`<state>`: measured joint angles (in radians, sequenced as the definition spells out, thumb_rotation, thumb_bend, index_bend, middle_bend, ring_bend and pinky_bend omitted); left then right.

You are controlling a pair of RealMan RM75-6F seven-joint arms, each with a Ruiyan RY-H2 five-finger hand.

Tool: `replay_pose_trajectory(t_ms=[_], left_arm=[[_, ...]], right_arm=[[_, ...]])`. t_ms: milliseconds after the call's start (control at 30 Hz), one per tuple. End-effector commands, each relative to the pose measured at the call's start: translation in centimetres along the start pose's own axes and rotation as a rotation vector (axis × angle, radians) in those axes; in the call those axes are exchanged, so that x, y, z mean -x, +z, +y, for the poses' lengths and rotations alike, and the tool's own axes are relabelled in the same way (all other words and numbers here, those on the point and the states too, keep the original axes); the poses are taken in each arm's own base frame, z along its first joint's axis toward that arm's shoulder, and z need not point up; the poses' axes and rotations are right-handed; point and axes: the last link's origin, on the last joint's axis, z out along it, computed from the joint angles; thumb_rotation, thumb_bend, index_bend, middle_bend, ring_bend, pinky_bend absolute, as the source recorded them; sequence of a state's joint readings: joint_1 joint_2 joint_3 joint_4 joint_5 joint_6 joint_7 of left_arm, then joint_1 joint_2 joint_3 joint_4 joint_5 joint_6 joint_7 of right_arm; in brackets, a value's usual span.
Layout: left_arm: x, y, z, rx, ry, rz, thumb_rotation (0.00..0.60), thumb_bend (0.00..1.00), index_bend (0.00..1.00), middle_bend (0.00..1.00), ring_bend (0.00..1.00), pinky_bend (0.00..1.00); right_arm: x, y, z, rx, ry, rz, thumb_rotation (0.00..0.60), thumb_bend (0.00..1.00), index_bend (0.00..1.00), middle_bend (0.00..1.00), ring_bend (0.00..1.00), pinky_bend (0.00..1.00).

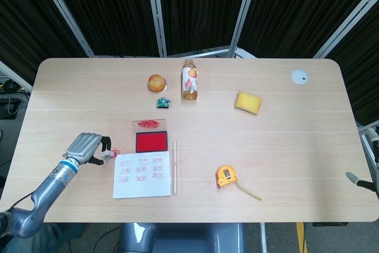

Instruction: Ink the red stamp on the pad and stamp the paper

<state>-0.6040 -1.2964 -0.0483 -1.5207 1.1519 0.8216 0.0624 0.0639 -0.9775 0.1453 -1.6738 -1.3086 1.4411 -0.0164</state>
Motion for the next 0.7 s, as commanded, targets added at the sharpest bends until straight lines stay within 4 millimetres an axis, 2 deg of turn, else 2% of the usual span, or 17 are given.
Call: replay_pose_trajectory(t_ms=[33, 167, 700], left_arm=[[0.3, 1.2, -1.4, -0.052, -0.023, -0.012, 0.600, 0.43, 0.59, 0.57, 0.84, 0.85], [0.8, 2.2, -2.8, -0.090, -0.018, -0.029, 0.600, 0.43, 0.59, 0.57, 0.84, 0.85], [1.3, 2.8, -3.3, -0.095, 0.005, -0.023, 0.600, 0.42, 0.56, 0.56, 0.84, 0.85]], right_arm=[[0.1, 0.0, 0.0, 0.001, -0.003, -0.002, 0.600, 0.00, 0.00, 0.00, 0.00, 0.00], [0.3, 0.1, 0.0, 0.007, -0.012, -0.008, 0.600, 0.00, 0.00, 0.00, 0.00, 0.00], [0.5, 0.2, 0.1, 0.013, -0.017, -0.013, 0.600, 0.00, 0.00, 0.00, 0.00, 0.00]])
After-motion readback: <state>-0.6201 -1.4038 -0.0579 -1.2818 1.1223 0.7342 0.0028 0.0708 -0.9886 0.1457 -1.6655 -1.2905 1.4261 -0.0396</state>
